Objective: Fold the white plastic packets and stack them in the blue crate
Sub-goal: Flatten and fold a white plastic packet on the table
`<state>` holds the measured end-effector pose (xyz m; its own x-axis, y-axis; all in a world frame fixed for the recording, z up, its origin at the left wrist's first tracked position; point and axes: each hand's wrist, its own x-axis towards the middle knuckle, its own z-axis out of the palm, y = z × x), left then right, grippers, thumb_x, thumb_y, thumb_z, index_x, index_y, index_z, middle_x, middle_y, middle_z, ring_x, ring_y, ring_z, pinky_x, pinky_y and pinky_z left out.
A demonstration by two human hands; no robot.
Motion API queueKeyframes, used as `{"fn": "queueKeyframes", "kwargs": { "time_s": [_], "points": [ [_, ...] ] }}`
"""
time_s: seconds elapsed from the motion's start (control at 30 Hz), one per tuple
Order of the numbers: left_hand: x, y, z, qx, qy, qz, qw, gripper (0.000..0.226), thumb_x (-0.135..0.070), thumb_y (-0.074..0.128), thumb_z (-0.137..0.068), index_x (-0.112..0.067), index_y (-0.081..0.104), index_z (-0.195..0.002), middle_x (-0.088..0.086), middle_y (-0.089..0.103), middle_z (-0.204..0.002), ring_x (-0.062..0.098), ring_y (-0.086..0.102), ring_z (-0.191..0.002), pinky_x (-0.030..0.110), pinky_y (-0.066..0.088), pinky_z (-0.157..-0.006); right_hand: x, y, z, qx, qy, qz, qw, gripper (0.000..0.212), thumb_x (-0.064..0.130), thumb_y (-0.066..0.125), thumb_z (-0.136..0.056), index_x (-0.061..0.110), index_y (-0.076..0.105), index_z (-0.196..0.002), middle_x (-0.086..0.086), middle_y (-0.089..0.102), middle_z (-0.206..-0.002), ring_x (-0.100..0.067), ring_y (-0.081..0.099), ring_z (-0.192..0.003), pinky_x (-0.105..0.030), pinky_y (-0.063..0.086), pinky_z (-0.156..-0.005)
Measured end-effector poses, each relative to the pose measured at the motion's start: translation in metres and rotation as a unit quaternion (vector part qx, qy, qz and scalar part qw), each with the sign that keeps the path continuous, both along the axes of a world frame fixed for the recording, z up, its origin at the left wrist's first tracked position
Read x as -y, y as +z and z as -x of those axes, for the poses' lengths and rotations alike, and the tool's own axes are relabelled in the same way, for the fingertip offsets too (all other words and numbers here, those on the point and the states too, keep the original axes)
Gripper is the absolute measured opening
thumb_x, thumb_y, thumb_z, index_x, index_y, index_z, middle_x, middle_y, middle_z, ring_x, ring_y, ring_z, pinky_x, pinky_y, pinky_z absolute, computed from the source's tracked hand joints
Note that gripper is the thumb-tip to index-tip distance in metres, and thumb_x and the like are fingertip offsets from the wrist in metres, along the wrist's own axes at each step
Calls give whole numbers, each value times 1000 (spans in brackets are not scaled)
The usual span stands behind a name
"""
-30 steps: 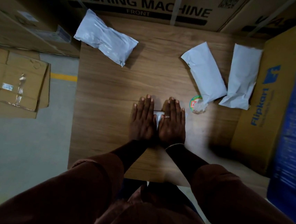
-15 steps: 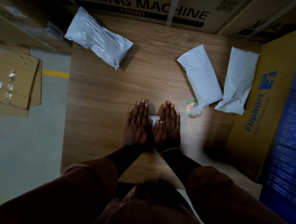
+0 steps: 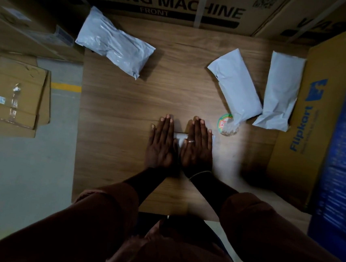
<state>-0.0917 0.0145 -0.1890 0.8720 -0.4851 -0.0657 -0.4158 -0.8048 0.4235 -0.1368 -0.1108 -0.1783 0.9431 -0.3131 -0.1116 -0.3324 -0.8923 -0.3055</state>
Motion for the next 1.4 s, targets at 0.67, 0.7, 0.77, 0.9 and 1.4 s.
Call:
{"fn": "queueKeyframes", "kwargs": {
  "time_s": [0.67,0.7,0.77,0.9,1.4],
  "points": [
    [-30,4,11,-3,67,-37,997,55,-33,26,-107,-12,28,-158,5,24,-167,24,19,-156,54,16,-125,-35,11,-6,-10,73,5,997,56,29,30,-104,2,31,-153,-13,26,-163,-27,19,-153,-47,13,-125],
    [-29,4,10,1,52,-47,998,56,-33,26,-107,-11,25,-159,5,21,-168,24,18,-156,54,16,-125,-34,7,-5,-12,72,2,997,56,30,28,-104,2,31,-153,-13,26,-163,-27,19,-153,-46,15,-125],
    [-28,4,7,6,23,-54,998,58,-32,25,-106,-10,23,-160,7,20,-168,25,17,-156,54,16,-125,-33,3,-5,-9,72,-8,997,56,29,27,-104,3,29,-154,-13,26,-163,-26,19,-153,-44,18,-124],
    [-33,4,3,-10,5,-11,1000,58,-30,25,-104,-6,29,-157,9,27,-166,25,21,-155,52,21,-125,-33,2,-5,5,76,-27,997,57,31,28,-104,2,30,-153,-14,26,-163,-27,19,-153,-43,19,-124],
    [-36,0,-4,-66,-5,62,996,57,-27,24,-105,-4,27,-157,12,24,-167,26,17,-156,48,16,-127,-26,-7,-9,1,109,-35,993,59,27,40,-102,3,29,-154,-13,24,-164,-25,15,-154,-41,15,-125]
  ]
}}
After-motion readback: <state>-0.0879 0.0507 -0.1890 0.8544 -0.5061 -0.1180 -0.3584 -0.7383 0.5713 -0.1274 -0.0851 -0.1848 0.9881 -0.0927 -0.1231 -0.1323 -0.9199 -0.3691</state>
